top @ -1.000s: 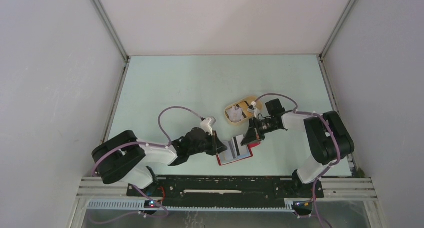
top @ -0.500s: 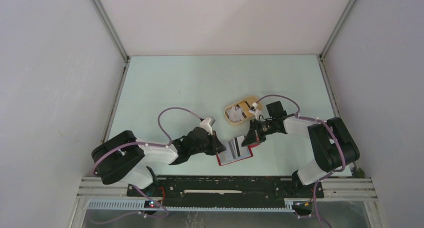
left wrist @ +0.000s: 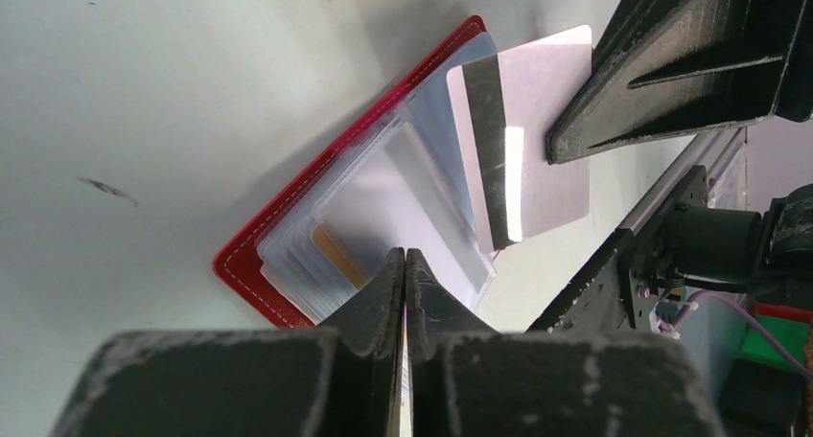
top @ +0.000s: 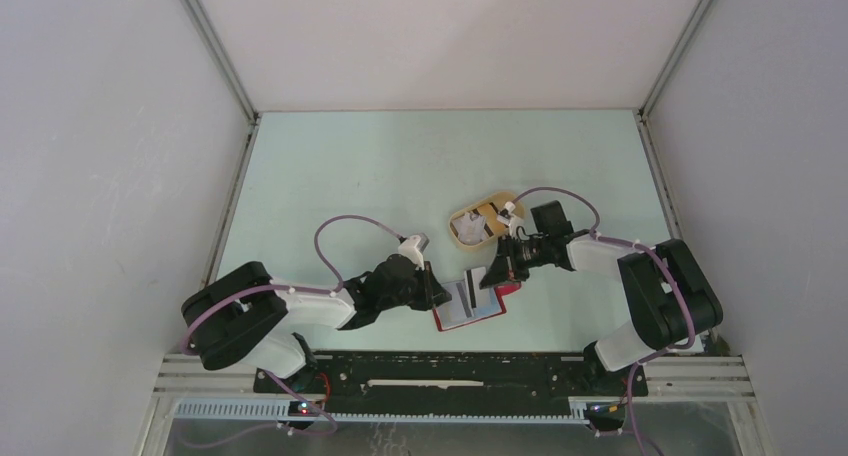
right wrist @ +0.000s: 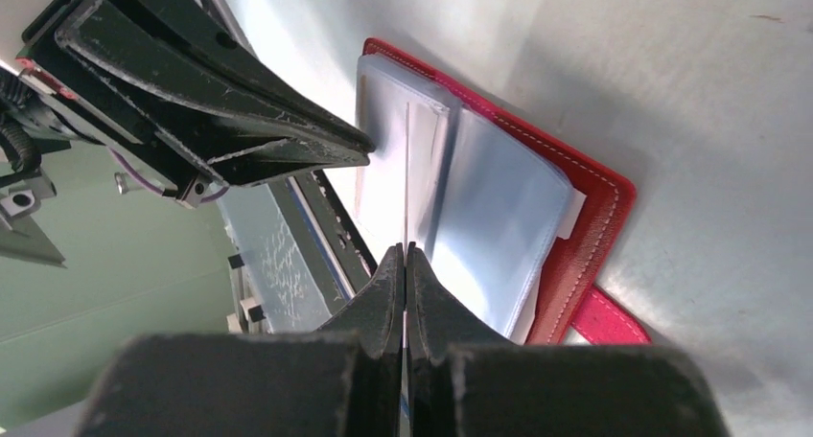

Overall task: Put the credit cards into the card holder
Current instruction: Insert the credit card into the card holder.

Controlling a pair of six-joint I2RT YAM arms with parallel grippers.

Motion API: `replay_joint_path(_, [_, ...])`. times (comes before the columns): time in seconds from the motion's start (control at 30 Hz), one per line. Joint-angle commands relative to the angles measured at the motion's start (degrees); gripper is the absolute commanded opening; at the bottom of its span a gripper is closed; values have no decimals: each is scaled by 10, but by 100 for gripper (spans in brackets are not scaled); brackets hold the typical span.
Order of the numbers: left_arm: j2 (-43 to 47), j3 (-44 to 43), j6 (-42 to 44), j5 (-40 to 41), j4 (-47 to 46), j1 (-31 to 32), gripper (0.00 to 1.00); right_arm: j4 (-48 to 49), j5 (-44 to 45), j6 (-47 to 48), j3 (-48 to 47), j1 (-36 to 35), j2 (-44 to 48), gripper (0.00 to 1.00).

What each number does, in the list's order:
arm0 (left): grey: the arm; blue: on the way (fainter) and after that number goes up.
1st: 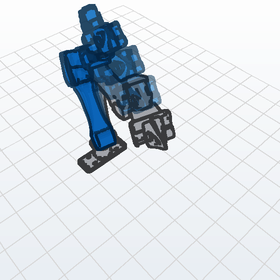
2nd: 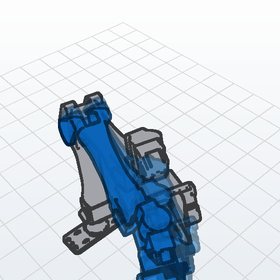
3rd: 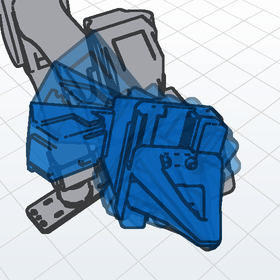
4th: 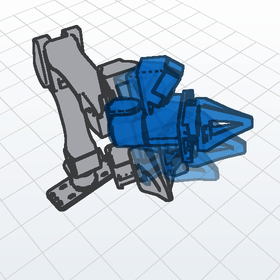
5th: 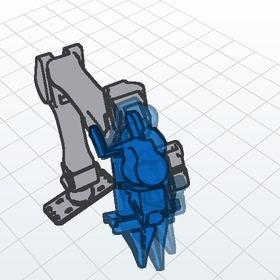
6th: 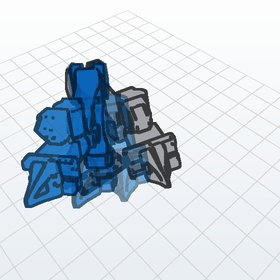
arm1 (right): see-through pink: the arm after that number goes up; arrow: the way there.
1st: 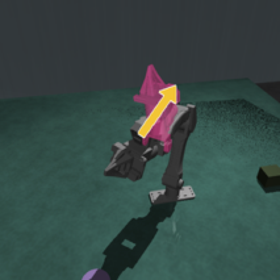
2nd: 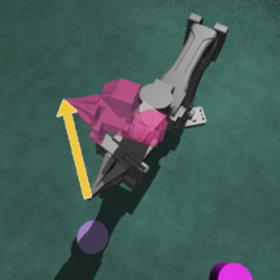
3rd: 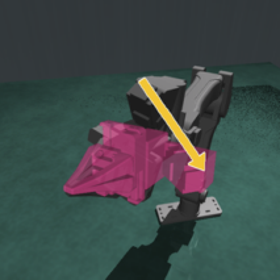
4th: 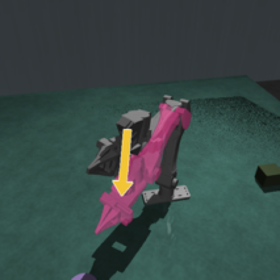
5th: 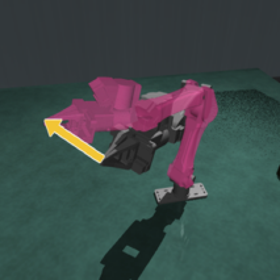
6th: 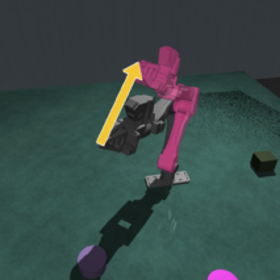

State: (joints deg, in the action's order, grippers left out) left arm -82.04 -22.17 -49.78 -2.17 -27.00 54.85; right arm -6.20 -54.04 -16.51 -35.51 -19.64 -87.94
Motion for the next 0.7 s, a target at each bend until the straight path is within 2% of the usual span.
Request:
replay_joint_path(0.0, [4, 0, 2, 20, 32, 1, 5, 18, 26, -14, 3, 1, 11, 0])
replay_joint_path(0.67, [5, 2, 5, 20, 23, 1, 5, 18, 20, -11, 3, -7, -22, 0])
